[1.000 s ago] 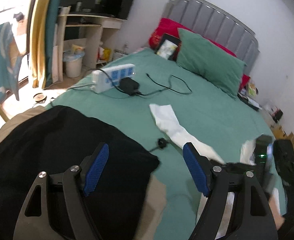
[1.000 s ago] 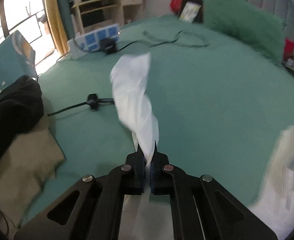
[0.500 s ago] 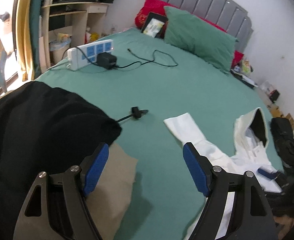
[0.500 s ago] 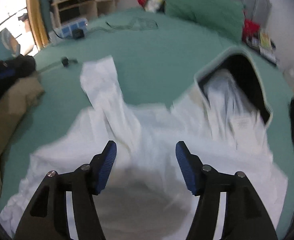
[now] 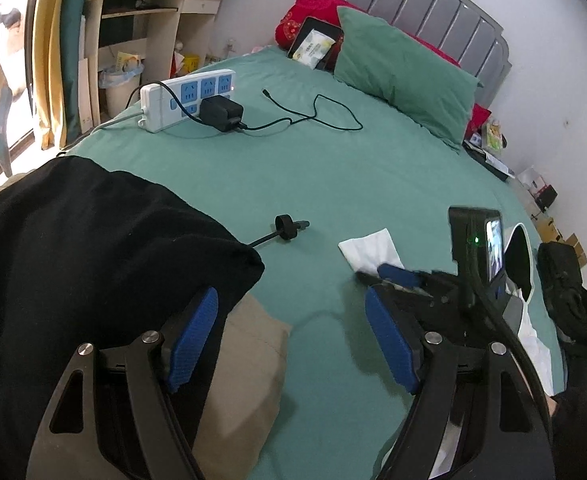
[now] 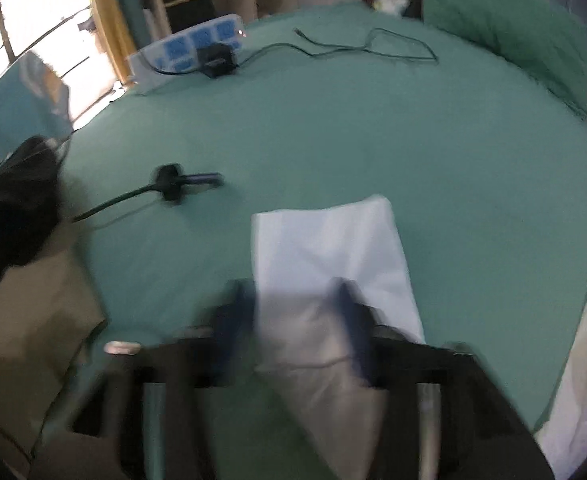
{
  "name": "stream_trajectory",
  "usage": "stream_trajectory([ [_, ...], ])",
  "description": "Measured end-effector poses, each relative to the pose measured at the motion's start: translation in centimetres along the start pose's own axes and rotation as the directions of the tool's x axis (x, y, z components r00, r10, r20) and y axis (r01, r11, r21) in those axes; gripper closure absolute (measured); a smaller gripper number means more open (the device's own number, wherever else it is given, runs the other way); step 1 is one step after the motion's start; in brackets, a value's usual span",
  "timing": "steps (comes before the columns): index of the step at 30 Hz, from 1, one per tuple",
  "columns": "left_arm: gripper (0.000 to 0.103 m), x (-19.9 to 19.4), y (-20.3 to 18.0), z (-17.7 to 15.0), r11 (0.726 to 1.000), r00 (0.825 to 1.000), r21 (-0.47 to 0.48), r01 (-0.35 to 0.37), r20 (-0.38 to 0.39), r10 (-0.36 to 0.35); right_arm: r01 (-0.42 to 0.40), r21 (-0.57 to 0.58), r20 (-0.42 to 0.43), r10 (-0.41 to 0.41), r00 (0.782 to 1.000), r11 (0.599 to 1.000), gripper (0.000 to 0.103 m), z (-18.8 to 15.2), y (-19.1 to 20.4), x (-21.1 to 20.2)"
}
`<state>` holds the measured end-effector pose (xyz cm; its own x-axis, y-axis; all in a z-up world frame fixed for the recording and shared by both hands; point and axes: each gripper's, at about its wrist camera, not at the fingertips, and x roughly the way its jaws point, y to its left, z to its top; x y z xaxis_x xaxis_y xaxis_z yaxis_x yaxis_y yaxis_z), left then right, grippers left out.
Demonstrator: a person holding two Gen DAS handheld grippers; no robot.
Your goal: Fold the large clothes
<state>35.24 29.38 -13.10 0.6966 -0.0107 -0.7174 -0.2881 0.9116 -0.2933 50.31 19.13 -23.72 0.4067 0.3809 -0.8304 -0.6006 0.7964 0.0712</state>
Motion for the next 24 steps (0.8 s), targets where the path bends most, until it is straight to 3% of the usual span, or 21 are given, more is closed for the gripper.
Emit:
stream_trajectory([
  [2, 0.023, -0.1, -0.3, 0.0, 1.000, 1.000, 0.010, -0.005, -0.001, 0.005, -0.021, 0.008, -0.007, 0.021, 1.000, 1.000, 0.100, 0.4, -0.4, -0.6],
  [6, 0.023, -0.1, -1.1, -0.2, 1.000, 1.000, 0.010, -0.010, -0.003, 0.010, 0.012, -0.031, 0.116, -0.008, 0.993, 0.999, 0.100, 1.2, -1.1, -7.2],
  [11, 0.023, 0.3, -3.8, -1.2, 0.998, 0.999, 0.048, 0.035, -0.031, -0.033, 0.020, -0.016, 0.316, -0.014, 0.949, 1.000, 0.100, 0.6, -3.9, -20.5],
  [14, 0.023, 1.1, -6.4, -2.2, 0.994, 0.995, 0.082, 0.076, -0.072, -0.070, 0.022, 0.027, 0.403, -0.031, 0.915, 0.999, 0.100, -2.5, -6.7, -27.7],
  [18, 0.023, 2.3, -9.6, -4.1, 0.983, 0.980, 0.101, 0.156, -0.144, -0.140, 0.018, 0.131, 0.472, -0.078, 0.878, 0.991, 0.100, -8.1, -11.8, -34.3],
  [21, 0.023, 2.6, -12.1, -6.2, 0.971, 0.973, 0.164, 0.172, -0.185, -0.141, 0.016, 0.249, 0.465, -0.134, 0.875, 0.968, 0.100, -13.5, -16.0, -36.4],
  [24, 0.023, 2.8, -14.2, -8.7, 0.956, 0.964, 0.227, 0.188, -0.228, -0.136, -0.007, 0.357, 0.414, -0.151, 0.898, 0.934, 0.099, -18.3, -19.3, -35.8],
])
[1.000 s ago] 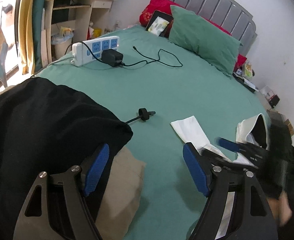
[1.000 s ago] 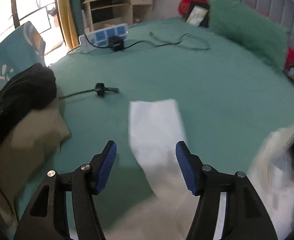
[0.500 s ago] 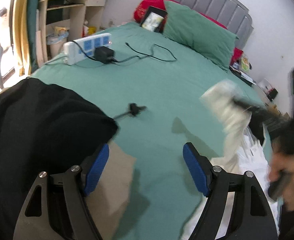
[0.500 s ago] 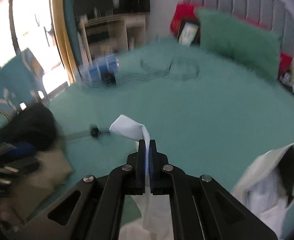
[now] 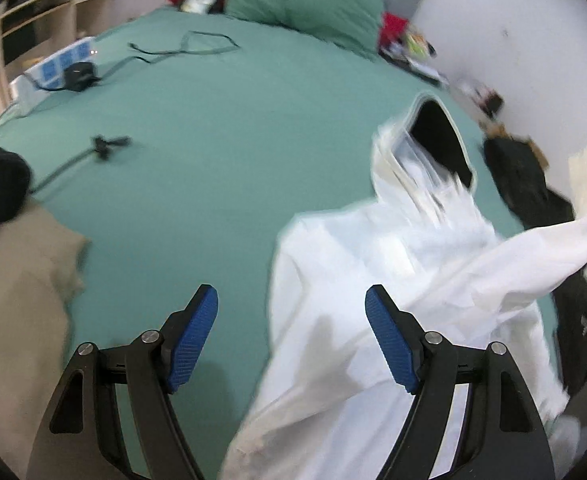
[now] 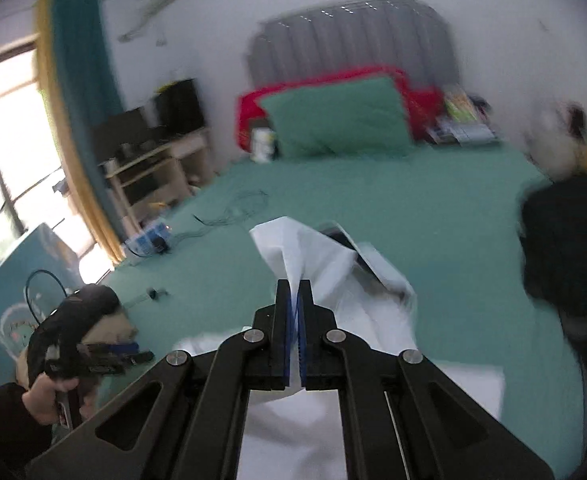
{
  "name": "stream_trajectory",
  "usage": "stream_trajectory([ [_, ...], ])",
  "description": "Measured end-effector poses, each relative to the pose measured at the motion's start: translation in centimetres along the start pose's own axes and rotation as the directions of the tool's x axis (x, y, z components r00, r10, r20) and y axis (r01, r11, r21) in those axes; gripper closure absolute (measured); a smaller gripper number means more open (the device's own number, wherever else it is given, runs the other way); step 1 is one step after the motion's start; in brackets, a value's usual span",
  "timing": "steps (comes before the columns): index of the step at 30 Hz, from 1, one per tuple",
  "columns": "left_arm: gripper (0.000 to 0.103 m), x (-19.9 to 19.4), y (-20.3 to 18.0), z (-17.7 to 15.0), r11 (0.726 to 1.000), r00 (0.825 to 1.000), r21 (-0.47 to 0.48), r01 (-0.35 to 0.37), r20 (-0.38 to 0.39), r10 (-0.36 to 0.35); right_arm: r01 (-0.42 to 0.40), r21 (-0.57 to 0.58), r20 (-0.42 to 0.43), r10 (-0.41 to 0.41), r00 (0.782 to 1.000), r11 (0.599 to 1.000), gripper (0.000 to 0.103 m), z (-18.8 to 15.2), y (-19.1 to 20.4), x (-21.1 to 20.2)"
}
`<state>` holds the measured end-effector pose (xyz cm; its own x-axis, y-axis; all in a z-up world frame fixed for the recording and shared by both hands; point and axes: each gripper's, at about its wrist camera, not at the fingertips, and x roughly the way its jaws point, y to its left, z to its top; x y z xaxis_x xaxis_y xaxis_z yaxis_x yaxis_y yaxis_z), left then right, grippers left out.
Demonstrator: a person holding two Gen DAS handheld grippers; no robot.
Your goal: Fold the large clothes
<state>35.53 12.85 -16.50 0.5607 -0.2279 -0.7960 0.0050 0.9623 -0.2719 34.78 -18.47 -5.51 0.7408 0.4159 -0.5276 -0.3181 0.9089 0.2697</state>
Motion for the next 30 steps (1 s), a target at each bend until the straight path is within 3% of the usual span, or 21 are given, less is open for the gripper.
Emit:
stream_trajectory([
  [3, 0.023, 1.2, -1.7, -2.1, 0.999, 0.997, 0.030, 0.034, -0.075, -0.031, 0.060, 0.098, -0.115, -0.048, 0.992, 0.993, 0.099, -4.9, -4.5, -0.8],
  [5, 0.023, 1.9, -2.8, -4.0, 0.997, 0.990, 0.055, 0.050, -0.133, -0.042, 0.115, 0.143, -0.214, -0.083, 0.973, 0.983, 0.098, -8.8, -6.7, -0.7],
  [8, 0.023, 2.6, -3.5, -6.0, 0.995, 0.982, 0.096, 0.017, -0.190, 0.001, 0.187, 0.203, -0.305, -0.119, 0.945, 0.961, 0.096, -13.1, -8.9, -1.5],
  [11, 0.023, 1.9, -3.8, -5.8, 0.993, 0.986, 0.120, 0.017, -0.165, 0.003, 0.267, 0.226, -0.370, -0.171, 0.913, 0.937, 0.072, -15.7, -10.6, -2.4],
  [12, 0.023, 1.6, -3.7, -5.3, 0.993, 0.989, 0.117, 0.025, -0.150, -0.007, 0.277, 0.225, -0.377, -0.178, 0.909, 0.934, 0.065, -16.0, -11.0, -2.6],
  [14, 0.023, 0.8, -3.4, -3.9, 0.993, 0.994, 0.118, 0.026, -0.106, -0.013, 0.295, 0.221, -0.370, -0.200, 0.907, 0.929, 0.064, -15.7, -11.5, -3.3],
  [19, 0.023, 1.3, -3.0, 0.4, 0.989, 1.000, 0.149, -0.006, 0.002, 0.006, 0.285, 0.223, -0.285, -0.217, 0.933, 0.932, 0.061, -13.0, -13.5, -4.1],
  [22, 0.023, 4.0, -2.6, 1.0, 0.988, 0.999, 0.156, 0.003, -0.043, 0.003, 0.205, 0.209, -0.297, -0.138, 0.945, 0.956, 0.061, -12.1, -13.7, -1.4],
  [24, 0.033, 5.5, -2.2, 0.9, 0.989, 0.997, 0.145, -0.006, -0.071, 0.017, 0.190, 0.182, -0.343, -0.119, 0.932, 0.965, 0.061, -12.5, -13.8, 1.2],
  [26, 0.066, 6.4, -2.0, 0.8, 0.990, 0.998, 0.138, 0.007, -0.070, 0.003, 0.213, 0.142, -0.373, -0.147, 0.916, 0.967, 0.061, -13.1, -13.8, 3.0],
  [27, 0.077, 6.5, -1.9, 0.7, 0.990, 0.998, 0.138, 0.005, -0.063, 0.004, 0.233, 0.113, -0.378, -0.175, 0.909, 0.966, 0.067, -13.4, -13.5, 3.3],
  [28, 0.100, 6.4, -1.7, 0.7, 0.990, 0.999, 0.139, -0.010, -0.046, 0.016, 0.243, 0.091, -0.372, -0.193, 0.908, 0.966, 0.092, -13.5, -13.2, 3.4],
  [29, 0.100, 6.0, -1.5, 0.7, 0.991, 0.999, 0.134, -0.020, -0.026, 0.023, 0.246, 0.063, -0.365, -0.207, 0.908, 0.967, 0.102, -13.4, -12.7, 3.3],
  [30, 0.100, 5.8, -1.3, 0.8, 0.993, 1.000, 0.120, -0.019, -0.005, 0.020, 0.265, 0.038, -0.355, -0.235, 0.905, 0.964, 0.102, -13.3, -12.3, 2.9],
])
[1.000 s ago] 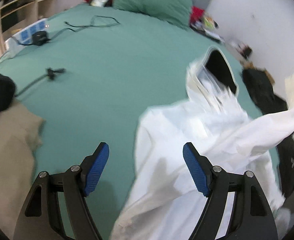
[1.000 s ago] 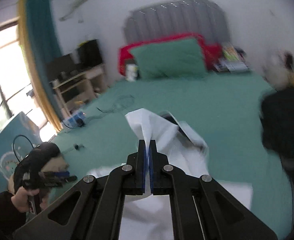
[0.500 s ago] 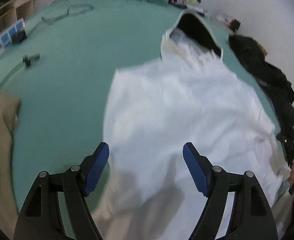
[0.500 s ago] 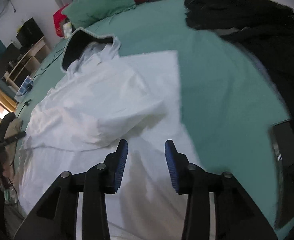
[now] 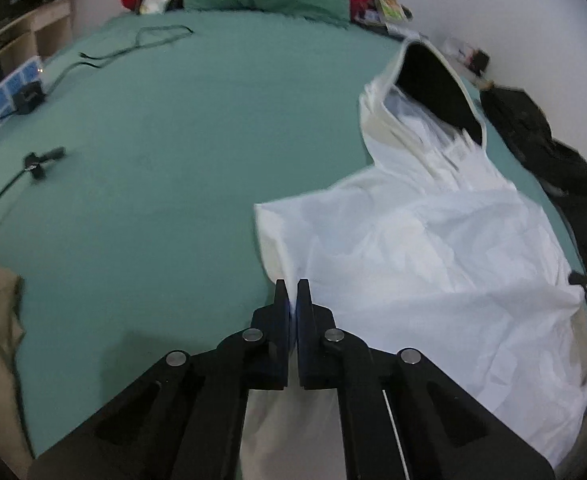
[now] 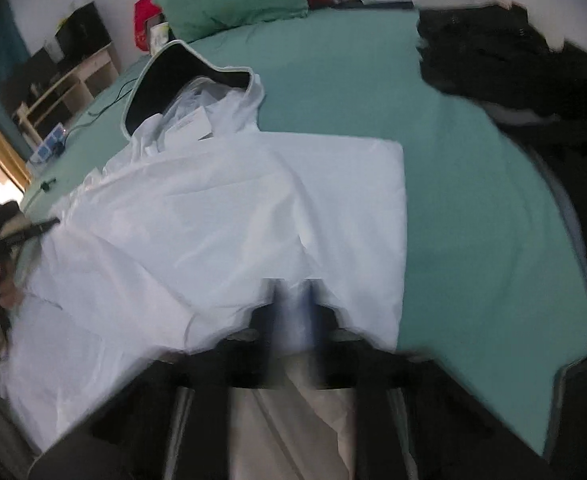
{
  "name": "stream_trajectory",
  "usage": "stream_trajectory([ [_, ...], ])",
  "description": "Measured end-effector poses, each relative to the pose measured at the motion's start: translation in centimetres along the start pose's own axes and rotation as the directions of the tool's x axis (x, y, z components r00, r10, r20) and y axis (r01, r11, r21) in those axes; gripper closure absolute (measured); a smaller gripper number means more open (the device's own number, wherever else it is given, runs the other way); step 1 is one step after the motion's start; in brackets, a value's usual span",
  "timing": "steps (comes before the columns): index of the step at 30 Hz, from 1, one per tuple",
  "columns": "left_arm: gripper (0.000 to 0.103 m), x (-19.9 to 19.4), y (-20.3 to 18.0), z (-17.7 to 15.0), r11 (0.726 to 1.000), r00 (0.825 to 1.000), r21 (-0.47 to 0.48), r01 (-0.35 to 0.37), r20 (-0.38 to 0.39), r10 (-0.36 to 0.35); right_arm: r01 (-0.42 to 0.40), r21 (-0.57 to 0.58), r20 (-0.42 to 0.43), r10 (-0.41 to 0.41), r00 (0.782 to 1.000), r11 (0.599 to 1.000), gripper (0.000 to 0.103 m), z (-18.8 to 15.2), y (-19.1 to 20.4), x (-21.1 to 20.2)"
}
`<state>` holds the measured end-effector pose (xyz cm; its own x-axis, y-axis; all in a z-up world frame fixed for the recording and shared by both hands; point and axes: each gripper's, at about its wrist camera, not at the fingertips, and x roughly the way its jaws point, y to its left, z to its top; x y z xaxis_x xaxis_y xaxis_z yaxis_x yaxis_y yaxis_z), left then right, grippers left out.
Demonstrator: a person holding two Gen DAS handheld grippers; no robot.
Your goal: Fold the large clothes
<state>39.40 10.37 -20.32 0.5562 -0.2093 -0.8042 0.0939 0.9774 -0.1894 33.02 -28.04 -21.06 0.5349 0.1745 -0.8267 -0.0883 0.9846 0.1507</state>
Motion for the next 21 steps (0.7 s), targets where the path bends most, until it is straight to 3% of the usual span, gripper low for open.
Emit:
stream_trajectory([
  [4, 0.101, -2.2, 0.7, 0.4, 0.999, 0.995, -0.036, -0.003, 0.102, 0.006, 0.056, -0.050, 0.098, -0.051, 0.994, 0.997, 0.102, 0.2, 0.9, -3.5],
  [9, 0.101, -3.9, 1.1, 1.8, 0.998, 0.985, -0.067, 0.012, 0.173, 0.000, 0.099, -0.055, 0.223, -0.084, 0.971, 0.994, 0.102, 2.4, 1.4, -7.8],
  [13, 0.101, -2.8, 1.7, 2.7, 0.995, 0.989, -0.096, 0.013, 0.146, 0.001, 0.046, 0.011, 0.190, -0.048, 0.981, 0.999, 0.102, 4.9, 0.3, -6.6],
  [15, 0.101, -1.4, 2.2, 2.7, 0.993, 0.997, -0.119, -0.012, 0.077, 0.022, 0.003, 0.064, 0.111, -0.010, 0.994, 0.998, 0.102, 6.3, -0.7, -4.0],
  [16, 0.098, -0.5, 2.7, 2.6, 0.989, 0.998, -0.140, -0.038, 0.040, 0.044, -0.011, 0.083, 0.090, 0.004, 0.996, 0.997, 0.102, 6.7, -1.2, -3.0],
  [18, 0.075, 0.6, 3.5, 2.2, 0.982, 0.996, -0.166, -0.089, -0.010, 0.089, -0.030, 0.119, 0.079, 0.021, 0.997, 0.992, 0.101, 7.4, -2.3, -0.4],
  [19, 0.054, 0.8, 4.0, 2.0, 0.978, 0.995, -0.181, -0.102, -0.022, 0.100, -0.038, 0.135, 0.073, 0.028, 0.997, 0.990, 0.098, 7.5, -2.8, 0.2],
  [20, 0.051, 0.6, 4.6, 1.8, 0.974, 0.996, -0.207, -0.090, -0.017, 0.089, -0.035, 0.149, 0.073, 0.025, 0.997, 0.988, 0.094, 7.5, -3.1, 0.6],
  [21, 0.051, 0.3, 4.8, 1.8, 0.973, 0.997, -0.216, -0.081, -0.013, 0.080, -0.032, 0.153, 0.081, 0.019, 0.996, 0.988, 0.077, 7.4, -3.3, 0.5],
])
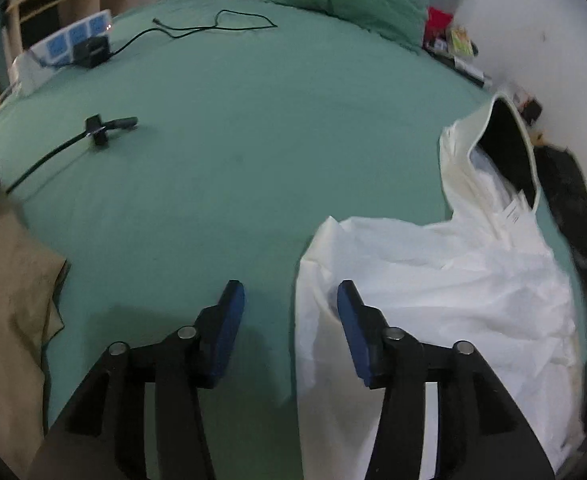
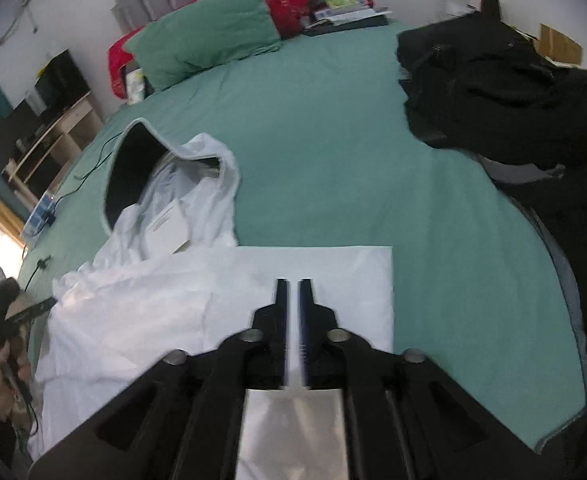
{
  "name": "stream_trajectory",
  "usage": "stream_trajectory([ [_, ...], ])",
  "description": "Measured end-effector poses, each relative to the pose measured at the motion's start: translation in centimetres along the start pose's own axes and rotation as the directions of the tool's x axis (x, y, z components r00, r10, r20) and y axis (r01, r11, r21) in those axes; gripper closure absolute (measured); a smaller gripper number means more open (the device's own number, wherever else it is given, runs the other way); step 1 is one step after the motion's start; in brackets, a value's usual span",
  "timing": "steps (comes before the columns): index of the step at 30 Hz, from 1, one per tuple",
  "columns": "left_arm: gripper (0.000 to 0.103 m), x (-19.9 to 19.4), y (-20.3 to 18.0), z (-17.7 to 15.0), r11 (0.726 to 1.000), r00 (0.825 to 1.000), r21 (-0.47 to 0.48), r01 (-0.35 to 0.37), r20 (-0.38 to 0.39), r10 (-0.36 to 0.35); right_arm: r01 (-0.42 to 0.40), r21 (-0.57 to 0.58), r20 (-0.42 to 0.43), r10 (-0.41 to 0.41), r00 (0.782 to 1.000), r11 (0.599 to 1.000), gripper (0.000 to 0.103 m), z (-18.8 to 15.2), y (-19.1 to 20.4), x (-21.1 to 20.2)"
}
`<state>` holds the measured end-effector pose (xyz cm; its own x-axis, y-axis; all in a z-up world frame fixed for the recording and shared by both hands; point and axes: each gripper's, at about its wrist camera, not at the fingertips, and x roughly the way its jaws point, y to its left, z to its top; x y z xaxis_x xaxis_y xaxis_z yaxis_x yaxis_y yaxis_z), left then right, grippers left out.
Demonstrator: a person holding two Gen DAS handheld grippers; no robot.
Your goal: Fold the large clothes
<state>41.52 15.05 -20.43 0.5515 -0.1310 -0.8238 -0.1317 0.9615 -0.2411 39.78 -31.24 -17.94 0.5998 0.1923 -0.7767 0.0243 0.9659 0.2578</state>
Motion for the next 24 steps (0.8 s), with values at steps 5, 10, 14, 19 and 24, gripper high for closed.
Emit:
stream_trajectory([
  [5, 0.051, -3.1, -1.4, -2.0, 0.997, 1.000, 0.074, -0.013, 0.016, 0.012, 0.002, -0.013, 0.042, -0.001, 0.999, 1.000, 0.044, -2.9, -1.2, -1.5],
  [10, 0.051, -4.0, -5.0, -6.6, 0.978, 0.999, 0.205, 0.039, -0.043, -0.031, -0.026, -0.047, -0.012, 0.025, 1.000, 0.999, 0.045, -4.7, -1.5, -0.2],
  [14, 0.051, -3.2, -6.8, -9.1, 0.953, 0.998, 0.301, -0.021, -0.047, 0.037, -0.040, -0.047, -0.049, 0.038, 0.998, 0.998, 0.102, -4.4, -1.6, 1.3],
  [19, 0.051, -3.5, -6.1, -9.0, 0.958, 0.997, 0.283, -0.043, -0.054, 0.060, 0.053, -0.135, -0.027, -0.057, 0.998, 0.989, 0.102, -4.5, -0.8, -0.1],
  [24, 0.051, -4.0, -3.7, -8.6, 0.977, 0.993, 0.204, -0.066, -0.085, 0.085, 0.126, -0.180, -0.036, -0.135, 0.990, 0.976, 0.102, -5.1, -1.3, -2.1],
])
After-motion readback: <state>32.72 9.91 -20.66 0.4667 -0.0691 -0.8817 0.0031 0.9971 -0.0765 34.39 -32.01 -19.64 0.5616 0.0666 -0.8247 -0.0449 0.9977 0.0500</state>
